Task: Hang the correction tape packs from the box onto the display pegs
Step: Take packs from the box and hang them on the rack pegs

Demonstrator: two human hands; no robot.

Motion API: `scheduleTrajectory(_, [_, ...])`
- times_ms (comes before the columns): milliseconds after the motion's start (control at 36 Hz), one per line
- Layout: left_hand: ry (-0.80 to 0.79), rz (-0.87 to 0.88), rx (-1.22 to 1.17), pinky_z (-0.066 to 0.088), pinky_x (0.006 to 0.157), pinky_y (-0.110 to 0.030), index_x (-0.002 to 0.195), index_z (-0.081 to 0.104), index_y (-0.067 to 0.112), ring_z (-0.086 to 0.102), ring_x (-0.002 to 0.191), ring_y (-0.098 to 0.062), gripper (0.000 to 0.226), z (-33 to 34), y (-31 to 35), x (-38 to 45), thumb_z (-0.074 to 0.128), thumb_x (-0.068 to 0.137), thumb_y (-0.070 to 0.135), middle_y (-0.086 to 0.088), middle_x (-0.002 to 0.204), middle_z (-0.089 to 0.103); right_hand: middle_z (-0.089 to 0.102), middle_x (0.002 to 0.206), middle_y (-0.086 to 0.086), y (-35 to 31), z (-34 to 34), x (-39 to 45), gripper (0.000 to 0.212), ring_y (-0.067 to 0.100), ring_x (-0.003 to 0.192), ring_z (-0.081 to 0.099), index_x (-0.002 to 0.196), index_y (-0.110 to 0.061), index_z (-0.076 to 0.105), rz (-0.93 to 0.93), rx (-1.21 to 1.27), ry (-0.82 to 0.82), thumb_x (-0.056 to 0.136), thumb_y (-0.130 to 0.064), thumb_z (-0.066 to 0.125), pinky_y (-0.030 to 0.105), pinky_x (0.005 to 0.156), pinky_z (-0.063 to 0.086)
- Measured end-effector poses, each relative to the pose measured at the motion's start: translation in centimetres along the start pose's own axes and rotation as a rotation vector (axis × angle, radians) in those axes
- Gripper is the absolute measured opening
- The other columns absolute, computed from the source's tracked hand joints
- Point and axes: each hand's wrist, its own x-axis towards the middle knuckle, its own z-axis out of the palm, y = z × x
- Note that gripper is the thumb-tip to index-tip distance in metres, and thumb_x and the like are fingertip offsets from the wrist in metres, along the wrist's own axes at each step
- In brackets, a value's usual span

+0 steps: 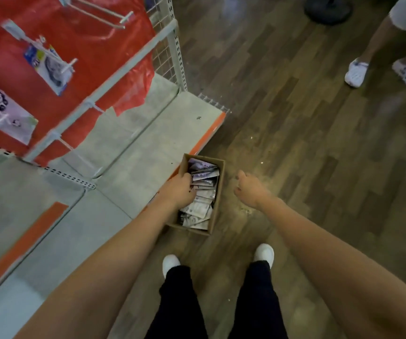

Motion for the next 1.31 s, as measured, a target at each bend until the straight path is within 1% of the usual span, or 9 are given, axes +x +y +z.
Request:
scheduleTrajectory(83, [-0.028, 0.017, 0.007, 0.046, 0.084, -0.040, 0.118, 0.051, 0.007, 0.056, 0.108, -0.032, 0.038, 0.9, -4.3, -0.9, 0.052, 0.094, 0.036, -0.015, 0.118, 0.057, 0.043, 0.139, 0.020, -3.1, 4.6, 0.0, 0.047, 0.035, 0.126, 0.046, 0.141, -0.002, 0.031, 0.004, 0.030, -0.057, 0.100, -0.021, 0.045, 0.036, 0.098, 0.040])
scheduleTrajectory(194, [-0.121, 0.029, 0.043, 0.046, 0.085, -0.040, 0.115, 0.051, 0.006, 0.055, 0.107, -0.032, 0.034, 2.2, -9.2, -1.6, 0.050, 0.094, 0.033, -0.016, 0.117, 0.055, 0.045, 0.137, 0.016, -6.1, 8.9, 0.0, 0.041, 0.033, 0.123, 0.048, 0.137, -0.006, 0.035, -0.008, 0.082, -0.058, 0.100, -0.021, 0.044, 0.037, 0.094, 0.041])
scheduleTrajectory(333, [-0.150, -0.013, 0.027, 0.047, 0.078, -0.036, 0.096, 0.046, 0.012, 0.054, 0.094, -0.027, 0.020, 4.8, -12.6, -0.2, 0.050, 0.094, 0.032, -0.013, 0.109, 0.054, 0.048, 0.134, 0.016, -6.3, 12.6, 0.7, 0.039, 0.032, 0.119, 0.050, 0.135, -0.005, 0.039, 0.040, 0.133, -0.064, 0.102, -0.024, 0.042, 0.036, 0.092, 0.041])
scheduleTrajectory(444, [-0.156, -0.046, -0.048, 0.048, 0.084, -0.039, 0.108, 0.055, 0.005, 0.056, 0.106, -0.033, 0.026, 7.6, -13.2, 1.8, 0.050, 0.092, 0.024, -0.015, 0.110, 0.060, 0.051, 0.129, 0.015, -5.0, 15.8, 2.4, 0.042, 0.033, 0.117, 0.051, 0.138, -0.005, 0.037, 0.098, 0.158, -0.126, 0.102, -0.026, 0.042, 0.038, 0.093, 0.043])
scheduleTrajectory(556, [-0.197, -0.056, -0.092, 0.050, 0.080, -0.039, 0.111, 0.054, 0.005, 0.058, 0.100, -0.032, 0.027, 11.3, -13.1, 4.2, 0.050, 0.092, 0.023, -0.015, 0.110, 0.060, 0.049, 0.130, 0.017, -3.7, 18.8, 5.1, 0.048, 0.033, 0.118, 0.050, 0.144, -0.004, 0.031, 0.129, 0.171, -0.161, 0.101, -0.024, 0.043, 0.038, 0.095, 0.042])
scheduleTrajectory(722, [-0.220, -0.015, -0.092, 0.049, 0.082, -0.040, 0.115, 0.053, 0.007, 0.059, 0.102, -0.030, 0.026, 19.2, -13.8, 9.9, 0.052, 0.094, 0.022, -0.012, 0.111, 0.060, 0.048, 0.130, 0.019, -1.7, 24.3, 11.8, 0.036, 0.035, 0.117, 0.051, 0.132, -0.004, 0.039, 0.102, 0.151, -0.152, 0.102, -0.023, 0.039, 0.039, 0.093, 0.043])
scheduleTrajectory(917, [-0.090, 0.075, -0.081, 0.045, 0.075, -0.033, 0.112, 0.053, 0.010, 0.058, 0.099, -0.025, 0.022, 28.7, -16.1, 21.8, 0.053, 0.094, 0.022, -0.009, 0.107, 0.060, 0.044, 0.136, 0.018, 1.9, 32.6, 23.0, 0.040, 0.034, 0.121, 0.049, 0.136, -0.004, 0.035, 0.069, 0.079, -0.080, 0.102, -0.025, 0.040, 0.039, 0.095, 0.042])
scheduleTrajectory(1139, [-0.044, 0.075, -0.028, 0.047, 0.093, -0.039, 0.122, 0.054, 0.008, 0.054, 0.113, -0.029, 0.031, 38.1, -18.9, 31.5, 0.048, 0.091, 0.007, -0.013, 0.125, 0.054, 0.039, 0.141, 0.019, 6.3, 37.6, 33.1, 0.047, 0.035, 0.129, 0.041, 0.142, -0.001, 0.028, -0.008, -0.069, 0.046, 0.101, -0.020, 0.042, 0.039, 0.100, 0.038])
scheduleTrajectory(1306, [-0.038, 0.134, 0.280, 0.034, 0.105, -0.046, 0.144, 0.032, 0.007, 0.038, 0.129, -0.033, 0.065, 43.0, -19.3, 37.2, 0.061, 0.087, 0.019, -0.015, 0.141, 0.038, 0.042, 0.137, 0.020, 7.8, 36.3, 37.6, 0.046, 0.035, 0.124, 0.045, 0.139, -0.002, 0.030, -0.025, -0.021, 0.193, 0.100, -0.019, 0.046, 0.036, 0.095, 0.038])
